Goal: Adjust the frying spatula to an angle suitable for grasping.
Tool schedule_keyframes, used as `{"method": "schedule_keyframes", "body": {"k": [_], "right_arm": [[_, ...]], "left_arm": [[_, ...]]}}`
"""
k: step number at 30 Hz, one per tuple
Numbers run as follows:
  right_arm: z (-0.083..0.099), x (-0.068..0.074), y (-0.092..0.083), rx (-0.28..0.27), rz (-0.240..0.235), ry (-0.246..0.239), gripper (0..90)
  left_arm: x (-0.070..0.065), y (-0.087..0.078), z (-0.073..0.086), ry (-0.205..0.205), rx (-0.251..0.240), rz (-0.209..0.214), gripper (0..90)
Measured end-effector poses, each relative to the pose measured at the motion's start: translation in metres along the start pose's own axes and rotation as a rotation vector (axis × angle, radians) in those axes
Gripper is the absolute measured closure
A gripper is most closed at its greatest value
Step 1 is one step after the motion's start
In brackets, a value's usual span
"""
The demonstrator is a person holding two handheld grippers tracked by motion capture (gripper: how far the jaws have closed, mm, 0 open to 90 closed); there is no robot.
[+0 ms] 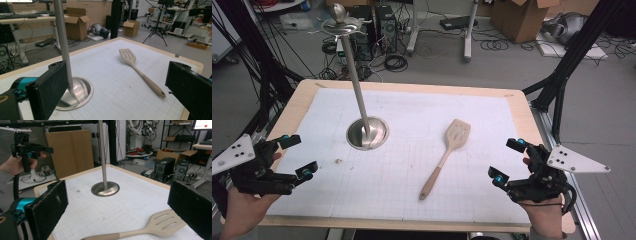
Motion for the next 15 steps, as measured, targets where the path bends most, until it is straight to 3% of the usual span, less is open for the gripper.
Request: {"method": "schedule_keyframes", "body": {"k": [15], "right_arm": [[0.008,-0.002,0.014,0.036,-0.006,0.004,2.0]], "left_arm": [[-0.003,0.005,0.002,0.003,0.019,0.007,5.2]]}}
Point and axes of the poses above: each handheld gripper's, and its own axes: y roughly forward along the jaws, z roughly out of its underside, x roughly to its left, the point moved 5 cm from there along y, roughly forward along the jaws, and after that the axes turned 11 degrees about y, right-handed, at the moved point
